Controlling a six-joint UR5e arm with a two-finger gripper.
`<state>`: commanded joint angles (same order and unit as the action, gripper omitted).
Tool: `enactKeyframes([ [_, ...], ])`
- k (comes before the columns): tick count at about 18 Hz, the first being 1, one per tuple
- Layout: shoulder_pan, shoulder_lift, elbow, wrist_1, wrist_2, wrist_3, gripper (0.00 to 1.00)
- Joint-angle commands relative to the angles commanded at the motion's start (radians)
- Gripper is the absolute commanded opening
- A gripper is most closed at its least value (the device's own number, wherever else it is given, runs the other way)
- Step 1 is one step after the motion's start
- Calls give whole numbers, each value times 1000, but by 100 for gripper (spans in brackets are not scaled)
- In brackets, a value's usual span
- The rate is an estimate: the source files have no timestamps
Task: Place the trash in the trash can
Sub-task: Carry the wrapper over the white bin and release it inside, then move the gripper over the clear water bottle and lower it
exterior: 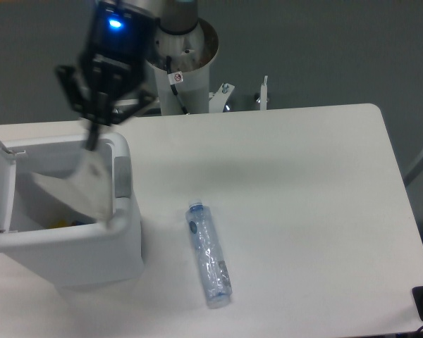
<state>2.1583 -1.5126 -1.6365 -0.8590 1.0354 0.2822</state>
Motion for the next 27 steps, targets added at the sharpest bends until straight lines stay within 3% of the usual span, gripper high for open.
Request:
enactKeyframes([
  [1,-2,0,-12,0,-2,0,5],
  [2,-2,-1,-14,2,-2,0,18],
  [4,0,5,-16,0,-3,-11,35],
  [5,2,8,-14,2,-2,-5,69],
  [6,3,9,-14,2,6,-3,86],
  [12,29,12,27,5,25,-17,95],
  [16,257,-10,32,5,21,-63,99],
  [21,382,-196,64,5,84,-63,100],
  [27,364,-409,106,-8,253,-64,100],
])
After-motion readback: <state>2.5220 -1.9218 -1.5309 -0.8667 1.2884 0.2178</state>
